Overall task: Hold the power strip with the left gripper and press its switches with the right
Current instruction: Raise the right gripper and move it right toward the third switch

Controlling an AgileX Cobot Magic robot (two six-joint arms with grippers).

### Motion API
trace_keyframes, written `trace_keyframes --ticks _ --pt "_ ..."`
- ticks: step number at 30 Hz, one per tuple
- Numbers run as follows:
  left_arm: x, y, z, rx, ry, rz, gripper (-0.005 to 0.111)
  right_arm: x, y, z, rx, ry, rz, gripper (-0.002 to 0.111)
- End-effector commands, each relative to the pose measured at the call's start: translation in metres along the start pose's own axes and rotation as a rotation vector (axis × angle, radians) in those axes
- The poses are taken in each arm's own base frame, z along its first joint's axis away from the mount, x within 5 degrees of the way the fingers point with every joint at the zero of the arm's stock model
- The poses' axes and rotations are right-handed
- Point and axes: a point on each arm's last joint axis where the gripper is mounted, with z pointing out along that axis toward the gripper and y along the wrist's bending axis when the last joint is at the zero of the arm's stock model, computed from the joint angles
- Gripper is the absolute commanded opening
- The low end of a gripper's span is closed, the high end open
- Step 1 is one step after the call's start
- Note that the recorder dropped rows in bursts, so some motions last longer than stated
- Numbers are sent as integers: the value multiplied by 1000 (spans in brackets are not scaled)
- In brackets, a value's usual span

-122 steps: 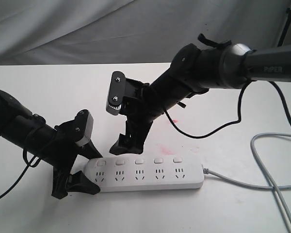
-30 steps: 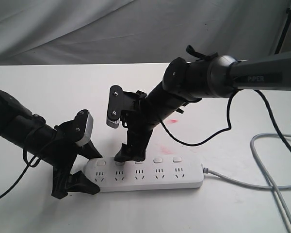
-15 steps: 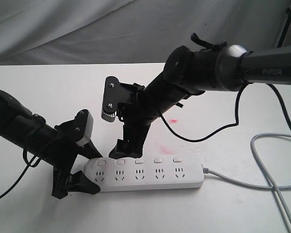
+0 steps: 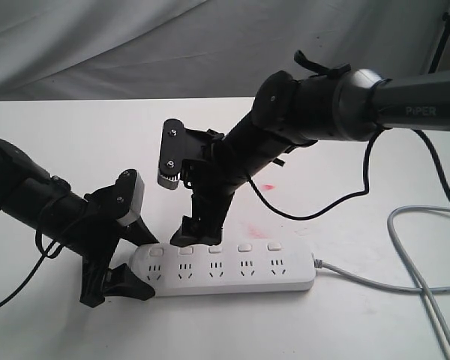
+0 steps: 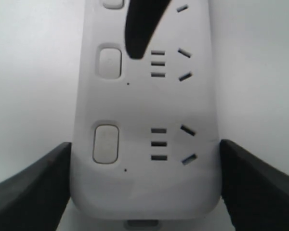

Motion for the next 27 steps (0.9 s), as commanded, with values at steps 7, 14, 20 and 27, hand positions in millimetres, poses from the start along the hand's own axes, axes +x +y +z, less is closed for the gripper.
trace_keyframes --ticks 7,14,20,27 --pt "0 1 1 -32 17 1 0 25 -13 -16 -35 25 70 105" --pt "0 1 1 -32 17 1 0 38 -17 -17 -16 44 87 105" --pt "0 1 1 -32 17 1 0 38 -17 -16 -19 46 87 105" --pt "0 1 1 -32 17 1 0 44 -17 -8 -24 57 93 105"
